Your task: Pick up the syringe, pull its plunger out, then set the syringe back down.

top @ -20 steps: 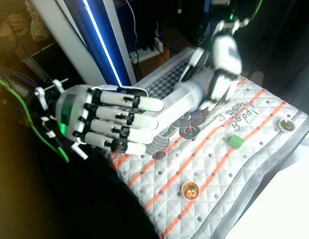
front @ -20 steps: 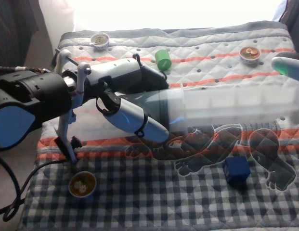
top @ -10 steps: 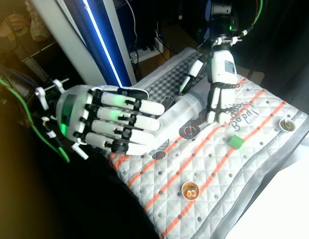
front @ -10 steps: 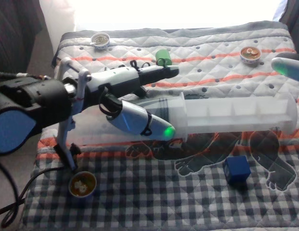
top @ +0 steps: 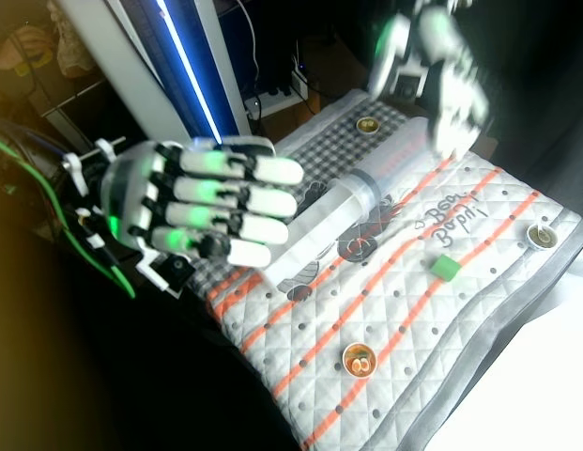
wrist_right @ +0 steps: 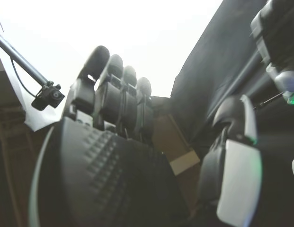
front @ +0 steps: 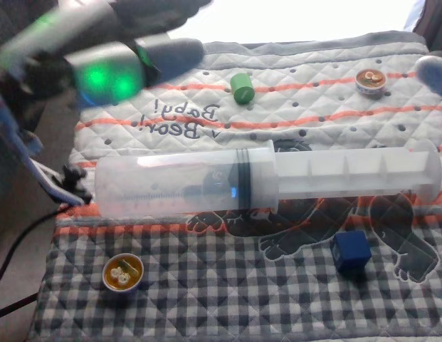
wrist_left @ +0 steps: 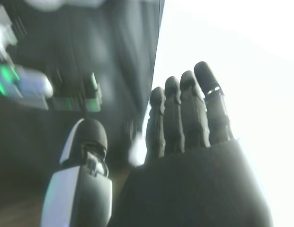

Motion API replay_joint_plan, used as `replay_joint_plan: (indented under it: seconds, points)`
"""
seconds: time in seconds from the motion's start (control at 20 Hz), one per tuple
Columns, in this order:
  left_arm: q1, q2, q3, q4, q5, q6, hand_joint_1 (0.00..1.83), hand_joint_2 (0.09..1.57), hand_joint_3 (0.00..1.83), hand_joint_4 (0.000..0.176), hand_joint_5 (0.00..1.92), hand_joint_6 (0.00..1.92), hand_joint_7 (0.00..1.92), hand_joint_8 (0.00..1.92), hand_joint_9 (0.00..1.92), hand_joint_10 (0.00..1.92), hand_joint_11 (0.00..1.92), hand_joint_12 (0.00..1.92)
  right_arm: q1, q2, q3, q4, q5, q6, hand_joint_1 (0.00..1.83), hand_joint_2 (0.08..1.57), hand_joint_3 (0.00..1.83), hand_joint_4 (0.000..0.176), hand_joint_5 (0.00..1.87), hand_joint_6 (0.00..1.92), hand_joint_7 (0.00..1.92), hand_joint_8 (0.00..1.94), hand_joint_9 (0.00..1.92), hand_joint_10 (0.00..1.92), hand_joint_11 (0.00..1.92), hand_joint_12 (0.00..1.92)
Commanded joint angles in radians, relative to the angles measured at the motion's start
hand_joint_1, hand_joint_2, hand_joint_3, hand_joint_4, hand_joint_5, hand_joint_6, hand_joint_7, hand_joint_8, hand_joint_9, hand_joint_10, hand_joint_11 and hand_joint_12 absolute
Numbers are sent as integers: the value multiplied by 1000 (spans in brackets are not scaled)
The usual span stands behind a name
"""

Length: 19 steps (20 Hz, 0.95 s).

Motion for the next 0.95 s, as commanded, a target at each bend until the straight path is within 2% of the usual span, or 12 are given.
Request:
replay_joint_plan:
  seconds: [0.0,0.1,0.15,0.2,0.3,0.35,0.45,0.5,0.55,0.7,0.75,0.9]
  points:
    - [-1,19,-9,22,233,-29,523,1289,4,0,543,74,590,35,574,77,143,1284,8,38,-7,-12,158,-13,601,1060,8,0,363,15,434,11,462,56,6,1252]
    - [16,59,-40,16,353,-30,560,1286,0,0,566,67,679,27,668,87,145,1340,24,56,-23,-34,158,-57,509,1150,33,24,319,13,409,4,465,39,0,1157]
    - [20,69,-48,16,385,-30,594,1270,0,0,563,58,719,30,729,102,241,1321,28,58,-26,-39,158,-64,559,1137,21,19,253,6,427,12,501,51,22,1165]
    - [24,78,-57,18,428,-30,602,1321,6,0,480,20,683,10,728,94,278,1275,36,64,-29,-45,158,-68,514,1156,15,45,131,0,322,2,440,19,54,1114]
    - [36,90,-75,22,532,-30,440,1412,6,0,454,6,604,1,701,85,317,1275,74,79,-44,-74,158,-110,480,1178,12,45,42,1,255,0,391,3,20,1176]
    - [40,92,-81,25,580,-30,323,1401,1,0,441,1,536,0,642,53,212,1185,105,79,-52,-98,158,-137,550,1198,17,55,23,1,200,1,416,15,3,1188]
    - [48,96,-90,27,654,-28,116,1363,0,0,291,0,447,0,572,20,12,1277,143,79,-59,-147,158,-171,254,1221,7,95,26,6,315,14,523,32,116,1216]
    - [52,100,-96,27,684,-27,120,1332,0,13,98,0,244,0,371,8,2,959,173,85,-69,-179,158,-204,77,1269,10,91,57,420,412,37,501,55,45,1561]
    - [60,103,-102,27,723,-19,125,1261,0,119,70,3,179,6,188,32,0,191,198,87,-77,-202,158,-238,124,1265,3,65,11,361,364,12,462,45,8,1548]
    - [77,100,-112,17,785,12,4,1266,0,169,195,60,186,10,82,6,45,24,216,88,-86,-208,159,-274,139,1263,1,58,16,296,352,3,451,42,0,1532]
    - [74,97,-113,14,790,11,0,1325,41,98,115,44,148,1,55,12,8,340,215,95,-95,-205,159,-275,139,1263,0,58,17,295,352,3,450,42,0,1532]
    - [118,93,-132,-14,889,11,0,1336,60,80,92,60,142,3,49,30,0,705,212,108,-121,-200,159,-304,140,1263,0,58,18,292,352,2,450,42,0,1532]
